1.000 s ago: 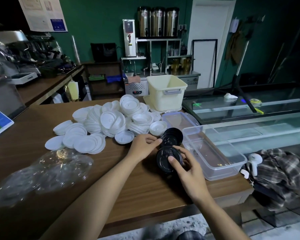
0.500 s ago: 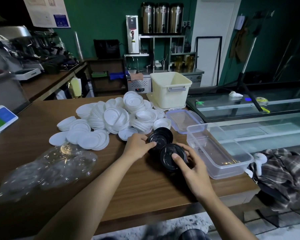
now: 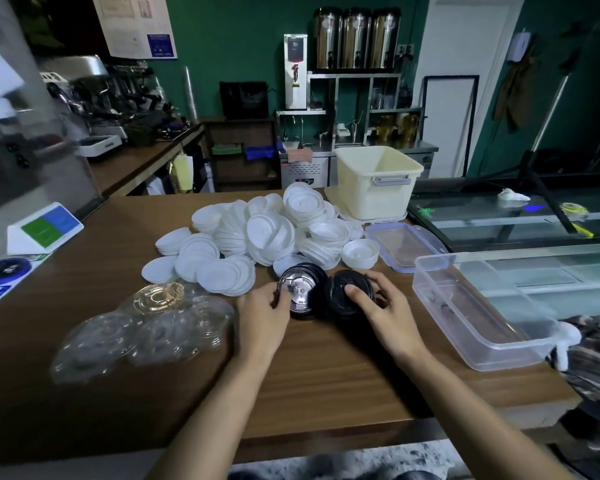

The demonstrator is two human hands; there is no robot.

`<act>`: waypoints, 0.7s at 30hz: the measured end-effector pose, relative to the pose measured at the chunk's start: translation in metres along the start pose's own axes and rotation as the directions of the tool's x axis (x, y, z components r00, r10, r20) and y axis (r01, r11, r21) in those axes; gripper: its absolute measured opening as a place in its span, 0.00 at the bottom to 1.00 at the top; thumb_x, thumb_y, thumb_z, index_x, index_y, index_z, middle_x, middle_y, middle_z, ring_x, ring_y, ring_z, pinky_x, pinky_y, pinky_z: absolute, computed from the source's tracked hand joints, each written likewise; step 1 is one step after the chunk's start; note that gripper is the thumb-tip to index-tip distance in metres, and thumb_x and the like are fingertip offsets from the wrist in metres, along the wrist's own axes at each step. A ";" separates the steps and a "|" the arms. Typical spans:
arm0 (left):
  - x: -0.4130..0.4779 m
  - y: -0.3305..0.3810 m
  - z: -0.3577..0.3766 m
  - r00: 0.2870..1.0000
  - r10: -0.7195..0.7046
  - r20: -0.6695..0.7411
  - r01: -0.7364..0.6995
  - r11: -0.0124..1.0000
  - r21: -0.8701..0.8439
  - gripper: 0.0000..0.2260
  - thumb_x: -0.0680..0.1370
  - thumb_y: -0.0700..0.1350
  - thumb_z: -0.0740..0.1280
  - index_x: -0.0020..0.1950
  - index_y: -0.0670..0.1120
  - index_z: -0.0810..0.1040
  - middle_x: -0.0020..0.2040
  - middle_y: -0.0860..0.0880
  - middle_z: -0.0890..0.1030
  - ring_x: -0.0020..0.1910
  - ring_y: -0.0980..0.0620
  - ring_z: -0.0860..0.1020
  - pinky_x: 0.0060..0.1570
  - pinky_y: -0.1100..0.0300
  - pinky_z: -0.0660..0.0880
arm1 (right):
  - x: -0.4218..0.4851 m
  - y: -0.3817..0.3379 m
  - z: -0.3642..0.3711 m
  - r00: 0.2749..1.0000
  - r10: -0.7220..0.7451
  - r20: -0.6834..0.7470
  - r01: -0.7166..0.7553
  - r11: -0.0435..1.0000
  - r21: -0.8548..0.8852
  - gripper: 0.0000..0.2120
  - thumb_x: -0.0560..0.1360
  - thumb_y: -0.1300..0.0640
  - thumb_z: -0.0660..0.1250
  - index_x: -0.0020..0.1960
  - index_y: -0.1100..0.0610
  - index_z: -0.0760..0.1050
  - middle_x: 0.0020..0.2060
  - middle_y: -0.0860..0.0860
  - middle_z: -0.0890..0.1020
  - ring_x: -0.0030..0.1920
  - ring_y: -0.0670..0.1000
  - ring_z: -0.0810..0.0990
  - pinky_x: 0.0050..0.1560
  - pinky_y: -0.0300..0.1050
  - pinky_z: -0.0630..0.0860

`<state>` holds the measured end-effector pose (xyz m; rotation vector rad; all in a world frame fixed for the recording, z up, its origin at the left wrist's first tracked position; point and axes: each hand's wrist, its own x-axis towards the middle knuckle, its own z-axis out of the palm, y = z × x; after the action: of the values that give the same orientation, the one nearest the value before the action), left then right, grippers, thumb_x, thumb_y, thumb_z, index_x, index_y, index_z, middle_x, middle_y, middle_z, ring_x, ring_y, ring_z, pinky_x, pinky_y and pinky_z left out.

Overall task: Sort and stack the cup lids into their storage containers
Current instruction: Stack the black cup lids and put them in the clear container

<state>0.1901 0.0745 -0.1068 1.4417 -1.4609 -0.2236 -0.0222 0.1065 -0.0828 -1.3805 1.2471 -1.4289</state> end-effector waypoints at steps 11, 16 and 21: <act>-0.005 0.014 -0.005 0.976 0.217 -0.035 -0.220 0.966 -0.136 0.14 0.83 0.44 0.69 0.68 0.47 0.83 0.53 0.53 0.79 0.50 0.58 0.78 0.57 0.59 0.76 | -0.001 0.007 0.005 0.993 -0.117 -0.022 0.117 0.993 -0.029 0.15 0.78 0.55 0.77 0.62 0.43 0.81 0.55 0.42 0.87 0.58 0.43 0.85 0.63 0.41 0.79; -0.016 0.030 -0.004 0.907 0.397 0.140 -0.345 0.892 -0.292 0.20 0.78 0.44 0.76 0.69 0.45 0.82 0.67 0.54 0.81 0.68 0.56 0.78 0.69 0.54 0.75 | 0.002 0.014 0.003 0.985 -0.175 0.009 0.175 0.981 -0.089 0.17 0.78 0.51 0.77 0.65 0.42 0.81 0.61 0.44 0.85 0.64 0.47 0.82 0.70 0.51 0.75; -0.019 0.025 -0.005 0.894 0.381 0.235 -0.280 0.886 -0.369 0.22 0.79 0.47 0.72 0.73 0.47 0.78 0.75 0.53 0.76 0.75 0.57 0.72 0.69 0.49 0.76 | 0.003 0.016 0.003 0.985 -0.170 0.000 0.170 0.984 -0.058 0.18 0.76 0.47 0.71 0.66 0.40 0.81 0.63 0.44 0.84 0.67 0.47 0.81 0.73 0.56 0.74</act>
<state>0.1737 0.0991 -0.0955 0.8931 -1.7991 -0.4623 -0.0211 0.0998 -0.0984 -1.5546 1.2056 -1.5227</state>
